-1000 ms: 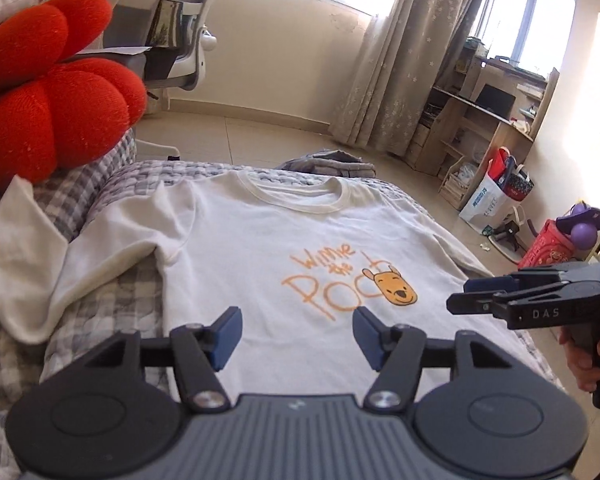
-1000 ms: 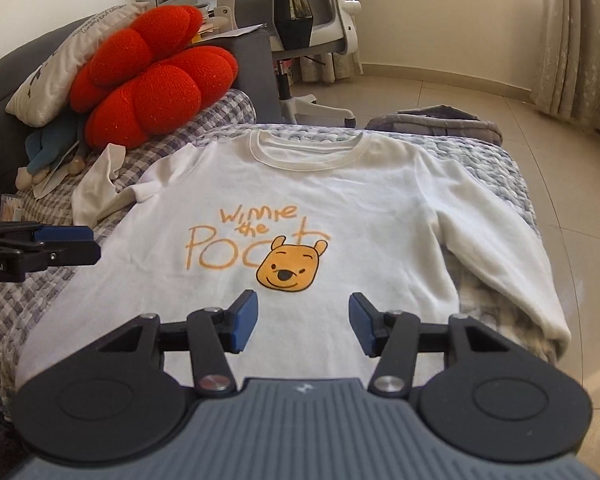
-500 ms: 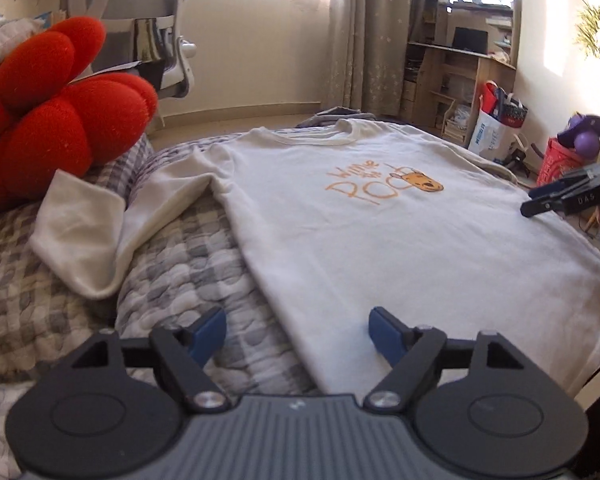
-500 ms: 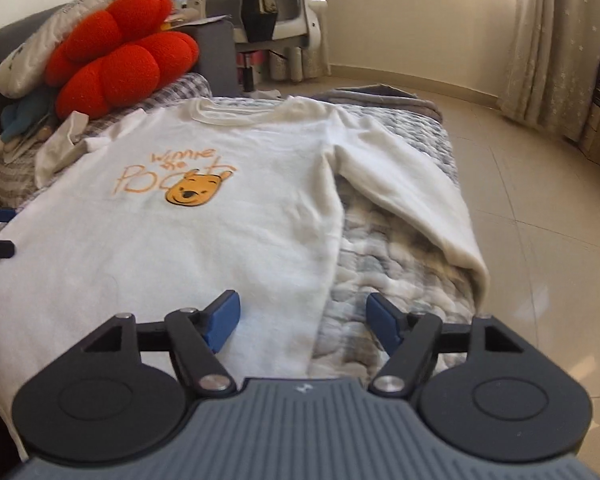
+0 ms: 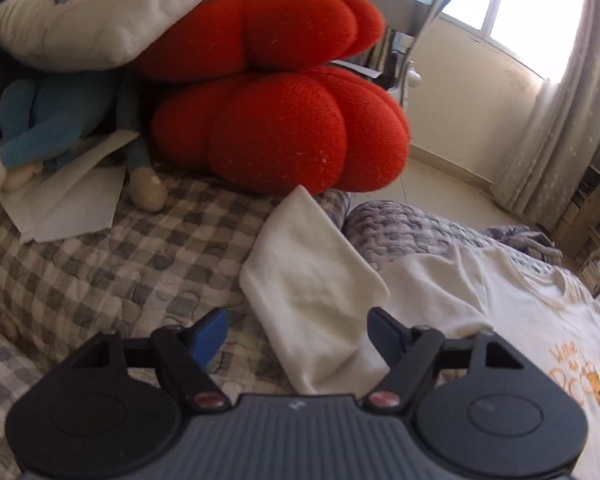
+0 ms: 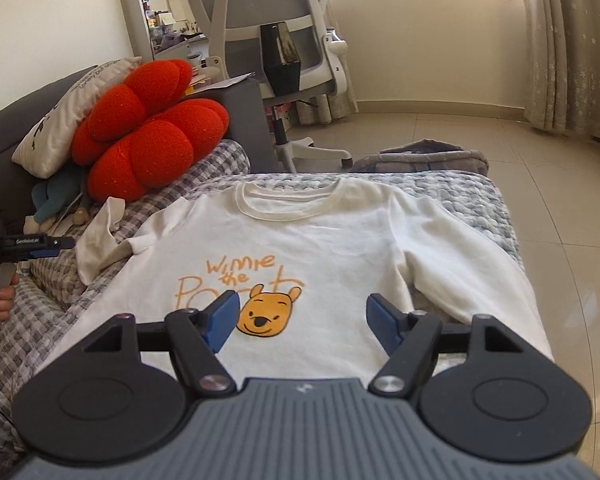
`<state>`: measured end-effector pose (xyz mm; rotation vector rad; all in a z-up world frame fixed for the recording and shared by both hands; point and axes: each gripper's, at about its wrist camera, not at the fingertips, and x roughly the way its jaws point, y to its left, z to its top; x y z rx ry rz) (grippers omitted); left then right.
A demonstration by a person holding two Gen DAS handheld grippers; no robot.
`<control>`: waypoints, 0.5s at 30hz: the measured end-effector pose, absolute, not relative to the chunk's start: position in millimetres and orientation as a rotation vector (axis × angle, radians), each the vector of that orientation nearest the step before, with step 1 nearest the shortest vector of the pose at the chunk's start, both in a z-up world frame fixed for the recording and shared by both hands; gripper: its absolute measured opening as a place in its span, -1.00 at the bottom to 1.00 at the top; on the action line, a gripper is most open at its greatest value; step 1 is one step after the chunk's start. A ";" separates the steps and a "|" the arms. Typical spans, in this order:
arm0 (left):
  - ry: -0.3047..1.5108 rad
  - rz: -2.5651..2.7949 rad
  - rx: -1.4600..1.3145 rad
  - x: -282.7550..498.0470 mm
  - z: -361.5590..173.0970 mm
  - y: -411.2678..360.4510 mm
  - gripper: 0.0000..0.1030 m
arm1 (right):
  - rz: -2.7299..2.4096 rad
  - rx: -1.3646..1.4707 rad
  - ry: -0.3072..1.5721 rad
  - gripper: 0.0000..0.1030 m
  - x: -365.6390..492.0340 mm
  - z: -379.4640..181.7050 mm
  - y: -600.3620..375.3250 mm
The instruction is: Fold clothes
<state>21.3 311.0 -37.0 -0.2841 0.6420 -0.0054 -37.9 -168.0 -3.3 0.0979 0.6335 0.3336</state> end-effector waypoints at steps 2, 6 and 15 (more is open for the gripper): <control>0.655 0.010 -0.361 31.3 -43.5 319.3 0.04 | 0.359 0.084 0.640 0.42 -28.5 -5.0 -156.5; 0.679 0.042 -0.515 51.3 -56.5 335.8 -0.25 | 0.409 0.070 0.652 0.42 -8.1 -6.2 -135.2; 0.390 0.184 -0.635 19.3 -45.9 348.8 -0.89 | 0.500 0.005 0.643 0.42 33.1 -2.4 -75.8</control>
